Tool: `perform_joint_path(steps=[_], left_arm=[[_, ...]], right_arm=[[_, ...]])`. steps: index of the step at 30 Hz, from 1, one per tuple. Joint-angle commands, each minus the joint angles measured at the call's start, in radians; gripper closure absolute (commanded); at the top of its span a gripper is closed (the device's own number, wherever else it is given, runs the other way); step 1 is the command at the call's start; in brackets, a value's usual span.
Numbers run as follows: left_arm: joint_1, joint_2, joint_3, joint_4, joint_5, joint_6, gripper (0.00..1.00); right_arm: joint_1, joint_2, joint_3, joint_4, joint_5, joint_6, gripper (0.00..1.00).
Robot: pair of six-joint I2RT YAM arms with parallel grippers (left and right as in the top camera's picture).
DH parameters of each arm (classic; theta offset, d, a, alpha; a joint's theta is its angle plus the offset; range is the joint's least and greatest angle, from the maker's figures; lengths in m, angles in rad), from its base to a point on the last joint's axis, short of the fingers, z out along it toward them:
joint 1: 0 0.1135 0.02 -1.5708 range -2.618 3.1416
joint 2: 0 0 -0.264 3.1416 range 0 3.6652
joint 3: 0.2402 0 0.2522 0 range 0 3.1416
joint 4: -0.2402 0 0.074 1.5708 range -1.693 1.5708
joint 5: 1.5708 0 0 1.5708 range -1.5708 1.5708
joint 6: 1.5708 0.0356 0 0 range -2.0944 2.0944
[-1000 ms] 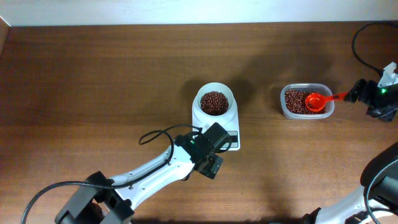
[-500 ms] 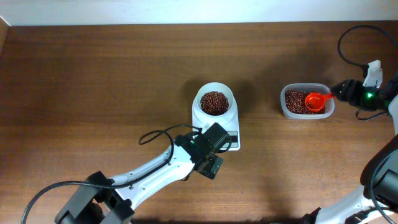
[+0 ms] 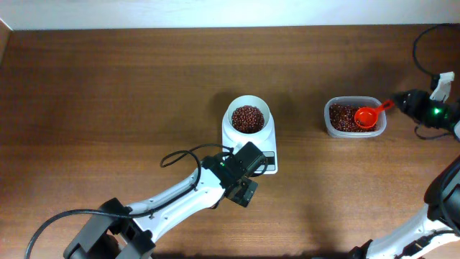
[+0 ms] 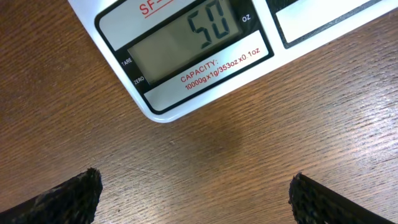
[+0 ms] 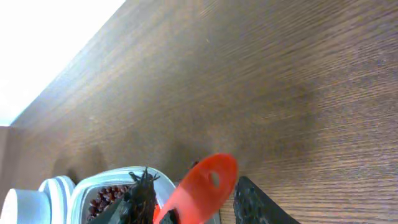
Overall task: Scoop item into bowl and weigh 50g on scale
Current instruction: 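Grasp the red scoop handle with the right gripper and lift it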
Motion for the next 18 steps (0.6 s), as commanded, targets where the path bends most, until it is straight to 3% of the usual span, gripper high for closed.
perform_joint_path(steps=[1, 7, 10, 18], left_arm=[[-0.002, 0.007, -0.003, 0.0, -0.011, 0.013, 0.01], [-0.002, 0.007, -0.003, 0.002, -0.011, 0.013, 0.01], [-0.002, 0.007, -0.003, 0.002, -0.011, 0.013, 0.01], [-0.002, 0.007, -0.003, 0.009, -0.011, 0.013, 0.01]], right_arm=[[0.002, 0.017, -0.006, 0.019, -0.048, 0.023, 0.57], [0.015, 0.052, -0.005, 0.031, -0.045, 0.023, 0.66], [0.016, 0.052, -0.005, 0.042, -0.049, 0.023, 0.91], [0.003, -0.037, -0.004, -0.027, -0.075, 0.022, 0.96]])
